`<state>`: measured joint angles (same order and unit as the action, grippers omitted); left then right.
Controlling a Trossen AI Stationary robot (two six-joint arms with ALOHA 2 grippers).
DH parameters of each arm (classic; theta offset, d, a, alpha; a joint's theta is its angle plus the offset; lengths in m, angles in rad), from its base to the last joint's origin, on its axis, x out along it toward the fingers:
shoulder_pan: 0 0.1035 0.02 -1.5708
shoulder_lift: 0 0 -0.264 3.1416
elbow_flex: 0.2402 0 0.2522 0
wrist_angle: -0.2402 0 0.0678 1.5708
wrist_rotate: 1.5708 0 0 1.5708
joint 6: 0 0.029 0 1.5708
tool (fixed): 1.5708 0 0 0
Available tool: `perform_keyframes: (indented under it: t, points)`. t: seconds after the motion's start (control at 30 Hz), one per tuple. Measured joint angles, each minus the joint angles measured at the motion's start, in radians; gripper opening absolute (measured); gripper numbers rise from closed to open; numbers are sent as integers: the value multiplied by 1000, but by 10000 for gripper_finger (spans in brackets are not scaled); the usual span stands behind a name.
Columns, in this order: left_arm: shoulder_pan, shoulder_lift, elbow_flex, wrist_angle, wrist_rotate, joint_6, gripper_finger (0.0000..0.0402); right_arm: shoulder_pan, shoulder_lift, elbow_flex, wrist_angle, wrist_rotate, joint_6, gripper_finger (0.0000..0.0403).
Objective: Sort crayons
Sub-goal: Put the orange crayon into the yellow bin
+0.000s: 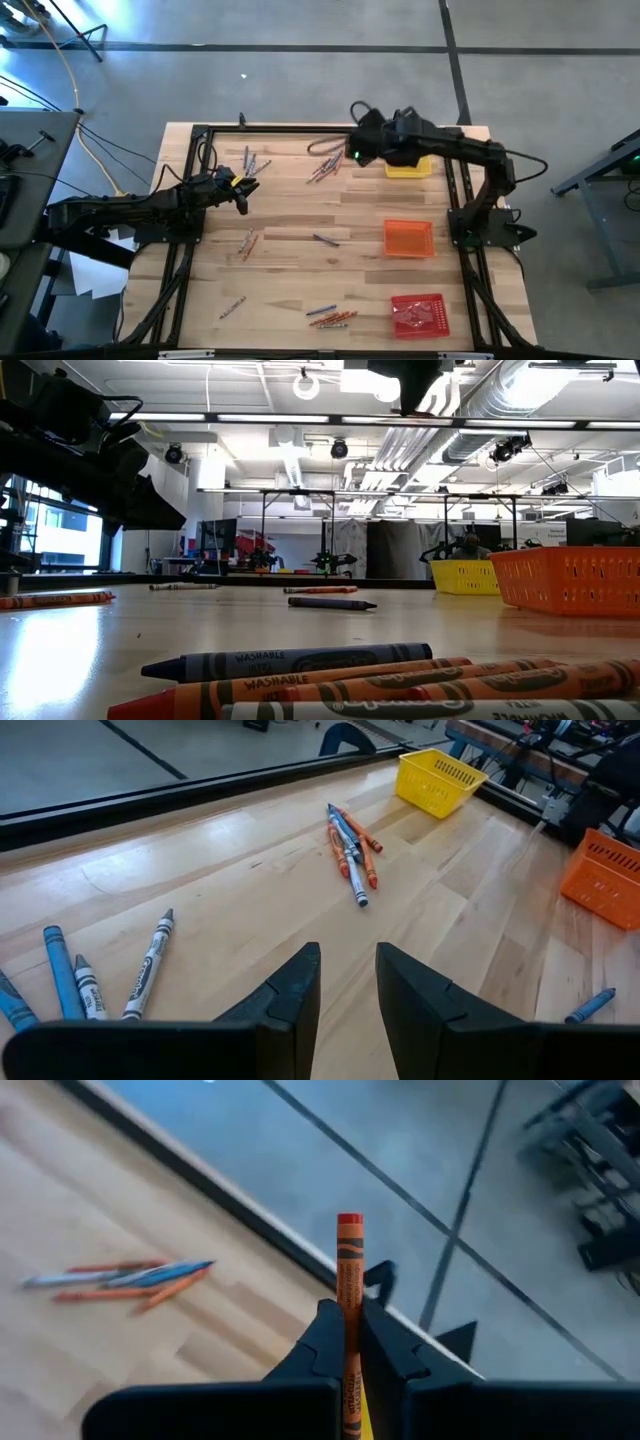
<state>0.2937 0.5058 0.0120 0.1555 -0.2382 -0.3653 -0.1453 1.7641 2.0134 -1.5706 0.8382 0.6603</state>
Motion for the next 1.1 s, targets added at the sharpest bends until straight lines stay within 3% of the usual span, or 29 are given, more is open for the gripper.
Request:
perform_keyframes:
  t: [0.17,0.4,0.6,0.77,1.1]
  points:
    - [0,0,0,0,0,0,87,-125,-51,-130,1,-12,0,3]
    - [0,0,0,-1,0,0,87,-261,-242,-534,91,-27,87,3]
    - [0,0,0,4,0,0,87,-308,-477,-903,469,-131,33,3]
    - [0,0,0,14,0,0,87,-328,-609,-1159,805,-159,11,3]
    - [0,0,0,15,0,0,87,-381,-640,-1493,1283,-159,-14,3]
